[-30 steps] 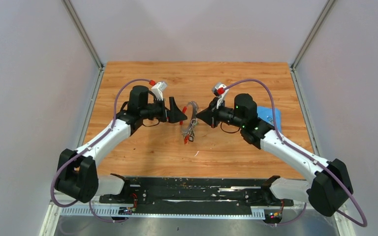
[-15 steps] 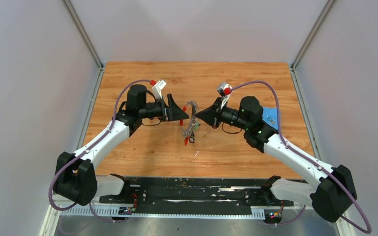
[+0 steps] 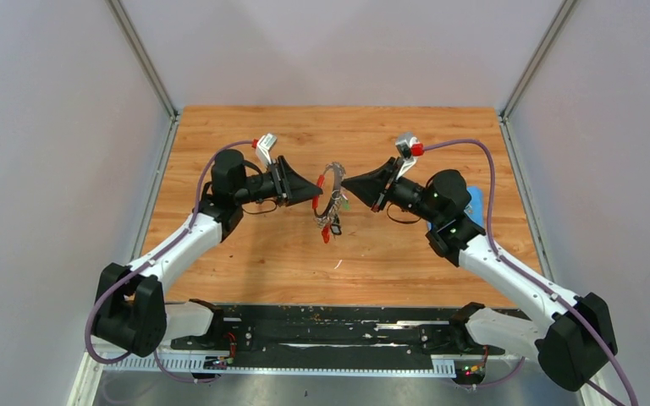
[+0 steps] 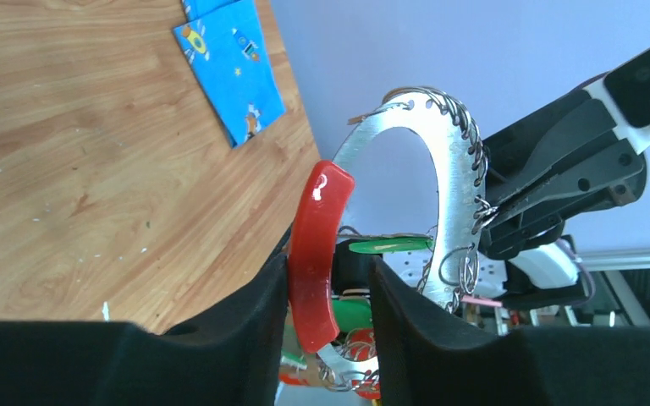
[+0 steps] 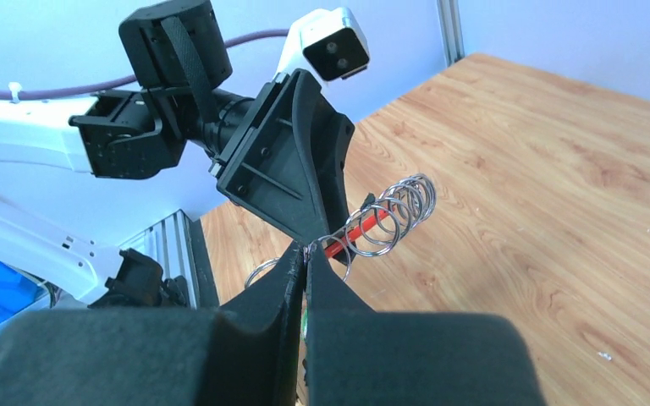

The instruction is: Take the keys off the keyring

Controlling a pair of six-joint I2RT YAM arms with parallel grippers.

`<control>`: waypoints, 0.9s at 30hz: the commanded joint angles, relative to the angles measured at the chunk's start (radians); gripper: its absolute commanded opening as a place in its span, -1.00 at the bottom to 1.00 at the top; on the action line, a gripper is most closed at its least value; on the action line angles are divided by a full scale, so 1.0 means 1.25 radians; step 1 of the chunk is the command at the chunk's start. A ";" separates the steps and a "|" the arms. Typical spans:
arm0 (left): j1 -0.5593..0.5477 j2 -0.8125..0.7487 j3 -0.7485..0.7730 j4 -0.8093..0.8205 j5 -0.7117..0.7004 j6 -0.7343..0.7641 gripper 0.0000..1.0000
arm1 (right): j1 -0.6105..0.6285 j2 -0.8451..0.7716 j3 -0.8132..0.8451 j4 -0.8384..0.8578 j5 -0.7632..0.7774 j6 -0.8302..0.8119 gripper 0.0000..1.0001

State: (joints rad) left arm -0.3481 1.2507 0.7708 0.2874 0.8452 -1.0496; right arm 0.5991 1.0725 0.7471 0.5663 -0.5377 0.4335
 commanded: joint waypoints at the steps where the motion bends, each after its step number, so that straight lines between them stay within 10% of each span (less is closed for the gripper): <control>1: -0.005 -0.041 0.005 0.142 0.051 -0.126 -0.28 | -0.007 -0.001 -0.031 0.011 0.007 0.018 -0.99; 8: -0.005 -0.047 -0.006 0.242 0.042 -0.218 -0.54 | -0.006 -0.013 -0.046 -0.034 0.042 0.001 -0.99; 27: -0.003 0.028 -0.066 0.358 0.059 -0.284 -0.43 | 0.037 -0.032 -0.049 -0.025 0.030 0.022 -0.99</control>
State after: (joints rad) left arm -0.3500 1.2457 0.7166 0.7101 0.8928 -1.4143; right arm 0.6151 1.0626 0.6685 0.5091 -0.4870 0.4496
